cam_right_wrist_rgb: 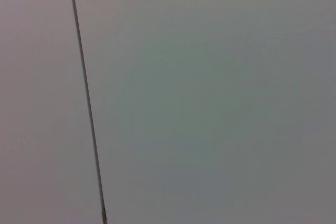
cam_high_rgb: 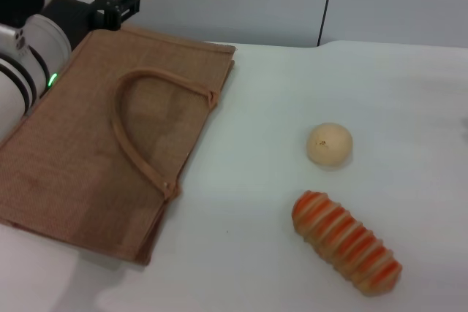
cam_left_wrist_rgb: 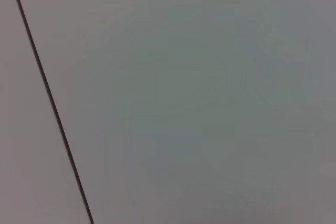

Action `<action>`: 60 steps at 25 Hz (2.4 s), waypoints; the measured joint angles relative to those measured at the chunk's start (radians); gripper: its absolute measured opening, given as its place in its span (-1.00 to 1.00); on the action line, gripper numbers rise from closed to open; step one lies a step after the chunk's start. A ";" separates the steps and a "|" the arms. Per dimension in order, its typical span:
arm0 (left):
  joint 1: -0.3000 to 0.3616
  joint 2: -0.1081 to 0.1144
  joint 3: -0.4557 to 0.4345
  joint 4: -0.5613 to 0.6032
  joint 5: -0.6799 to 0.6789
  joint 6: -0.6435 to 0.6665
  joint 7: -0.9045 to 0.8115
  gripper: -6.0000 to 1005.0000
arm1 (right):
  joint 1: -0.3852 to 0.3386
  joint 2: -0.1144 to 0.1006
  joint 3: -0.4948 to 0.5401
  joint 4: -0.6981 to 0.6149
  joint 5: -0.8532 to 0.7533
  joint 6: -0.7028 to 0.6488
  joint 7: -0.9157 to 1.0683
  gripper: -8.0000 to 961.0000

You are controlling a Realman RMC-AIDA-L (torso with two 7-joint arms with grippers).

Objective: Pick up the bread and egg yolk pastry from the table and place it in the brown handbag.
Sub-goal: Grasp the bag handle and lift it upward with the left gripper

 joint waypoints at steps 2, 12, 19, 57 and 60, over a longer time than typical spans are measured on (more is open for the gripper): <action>0.000 0.000 -0.001 0.000 0.000 0.001 0.000 0.63 | 0.003 0.000 0.000 0.002 0.000 0.001 0.000 0.49; 0.000 0.000 -0.003 0.000 0.000 0.002 0.000 0.61 | 0.004 0.000 0.000 0.002 0.000 0.001 0.000 0.49; -0.003 0.000 -0.003 -0.012 0.000 0.002 0.000 0.59 | 0.004 0.000 0.000 0.002 0.000 0.000 0.000 0.49; -0.112 0.085 -0.033 -0.032 -0.245 0.162 -0.102 0.51 | 0.052 -0.002 -0.008 0.065 0.000 0.001 0.000 0.49; -0.080 0.102 -0.045 -0.077 -0.245 -0.046 -0.206 0.51 | 0.057 -0.001 -0.005 0.079 0.000 -0.003 0.001 0.49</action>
